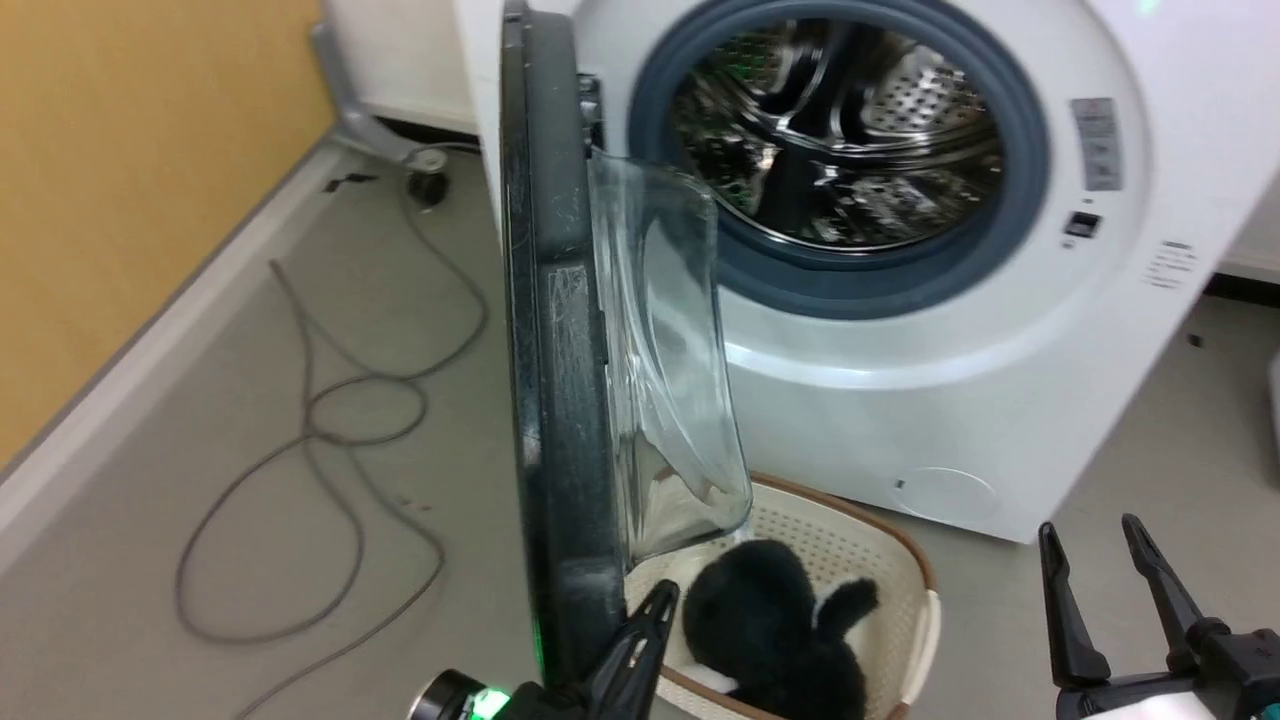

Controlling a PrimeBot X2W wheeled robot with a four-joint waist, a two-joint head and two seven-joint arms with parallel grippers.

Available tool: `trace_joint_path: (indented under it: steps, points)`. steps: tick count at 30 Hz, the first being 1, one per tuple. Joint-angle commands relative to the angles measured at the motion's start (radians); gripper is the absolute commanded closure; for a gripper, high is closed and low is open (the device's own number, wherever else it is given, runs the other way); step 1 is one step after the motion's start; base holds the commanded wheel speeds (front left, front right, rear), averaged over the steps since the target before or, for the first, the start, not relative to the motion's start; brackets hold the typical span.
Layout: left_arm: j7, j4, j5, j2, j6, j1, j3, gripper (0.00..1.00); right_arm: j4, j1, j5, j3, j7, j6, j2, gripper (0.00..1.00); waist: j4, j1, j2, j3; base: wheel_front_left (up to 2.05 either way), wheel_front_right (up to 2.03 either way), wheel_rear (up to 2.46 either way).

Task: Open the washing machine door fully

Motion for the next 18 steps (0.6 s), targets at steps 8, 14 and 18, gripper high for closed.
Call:
trace_joint_path:
  steps: [8,14,18]
  points:
    - [-0.004,-0.005,0.017,0.005,0.004,0.016,0.039,1.0,0.004,-0.01,0.013,0.005,-0.004,0.001,0.004,0.0,0.108,0.0,0.0,0.009,0.0,0.0,0.0]
    - [-0.004,-0.006,0.015,0.005,0.015,0.012,0.089,1.0,0.002,-0.013,0.006,0.006,-0.004,0.001,0.004,0.0,0.164,0.0,0.0,0.02,0.0,0.0,0.0]
    - [-0.004,0.001,0.014,0.013,0.024,-0.003,0.148,1.0,0.001,-0.02,-0.001,0.009,-0.004,0.001,0.004,0.0,0.182,0.0,0.0,0.031,0.0,0.0,0.0]
